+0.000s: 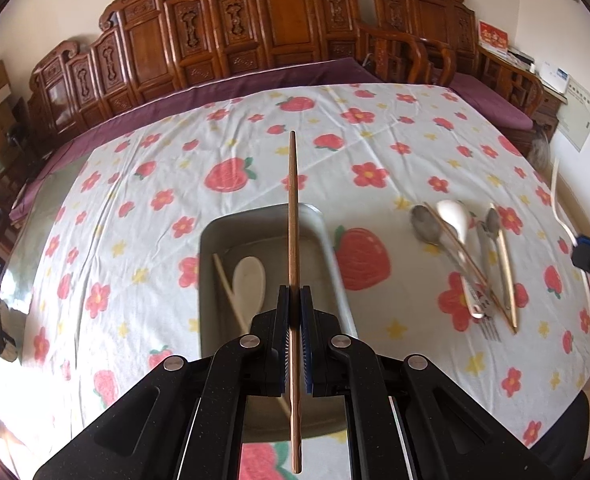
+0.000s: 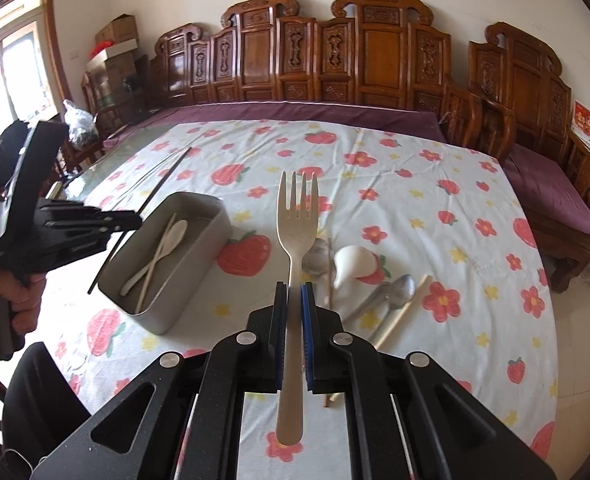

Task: Organize utensils
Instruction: 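Carry the brown chopstick and the fork into the metal tray and release both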

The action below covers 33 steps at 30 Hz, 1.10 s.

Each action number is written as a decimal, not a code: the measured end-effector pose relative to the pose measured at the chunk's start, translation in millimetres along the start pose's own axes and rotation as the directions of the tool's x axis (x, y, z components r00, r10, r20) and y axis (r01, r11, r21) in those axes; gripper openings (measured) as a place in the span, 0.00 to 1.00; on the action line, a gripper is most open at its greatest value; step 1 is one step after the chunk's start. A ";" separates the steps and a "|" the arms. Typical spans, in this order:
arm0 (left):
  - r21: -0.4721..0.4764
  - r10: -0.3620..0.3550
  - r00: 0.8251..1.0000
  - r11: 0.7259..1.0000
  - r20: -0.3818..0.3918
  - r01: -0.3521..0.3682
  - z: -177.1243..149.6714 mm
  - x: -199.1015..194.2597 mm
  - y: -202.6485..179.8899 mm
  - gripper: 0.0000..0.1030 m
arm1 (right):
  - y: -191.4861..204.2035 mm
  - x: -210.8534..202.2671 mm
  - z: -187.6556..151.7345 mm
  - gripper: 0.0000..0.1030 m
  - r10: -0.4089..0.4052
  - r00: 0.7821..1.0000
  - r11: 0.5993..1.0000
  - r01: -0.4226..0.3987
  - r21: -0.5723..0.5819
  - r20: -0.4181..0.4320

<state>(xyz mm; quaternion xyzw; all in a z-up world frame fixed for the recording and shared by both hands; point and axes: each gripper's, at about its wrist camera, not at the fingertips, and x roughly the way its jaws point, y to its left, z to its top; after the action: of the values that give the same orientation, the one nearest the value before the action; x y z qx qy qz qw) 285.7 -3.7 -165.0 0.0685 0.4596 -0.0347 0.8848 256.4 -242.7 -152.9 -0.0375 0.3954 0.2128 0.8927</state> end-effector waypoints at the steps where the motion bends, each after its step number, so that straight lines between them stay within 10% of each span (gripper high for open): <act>1: -0.005 0.003 1.000 1.000 -0.002 -0.003 0.1 2.3 4.1 0.04 | 4.4 2.6 0.1 0.08 0.003 1.000 1.000 -0.003 -0.006 -0.005; 33: -0.045 -0.075 0.997 0.996 -0.029 0.073 -22.6 39.7 48.3 0.05 | 84.8 65.2 29.4 0.08 0.092 0.994 0.996 -0.091 0.013 -0.054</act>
<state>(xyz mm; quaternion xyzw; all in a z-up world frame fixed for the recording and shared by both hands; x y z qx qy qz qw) 296.2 47.6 -206.0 0.0325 0.4758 -0.0562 0.8771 280.8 -136.1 -171.3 -0.0203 0.4219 0.2503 0.8712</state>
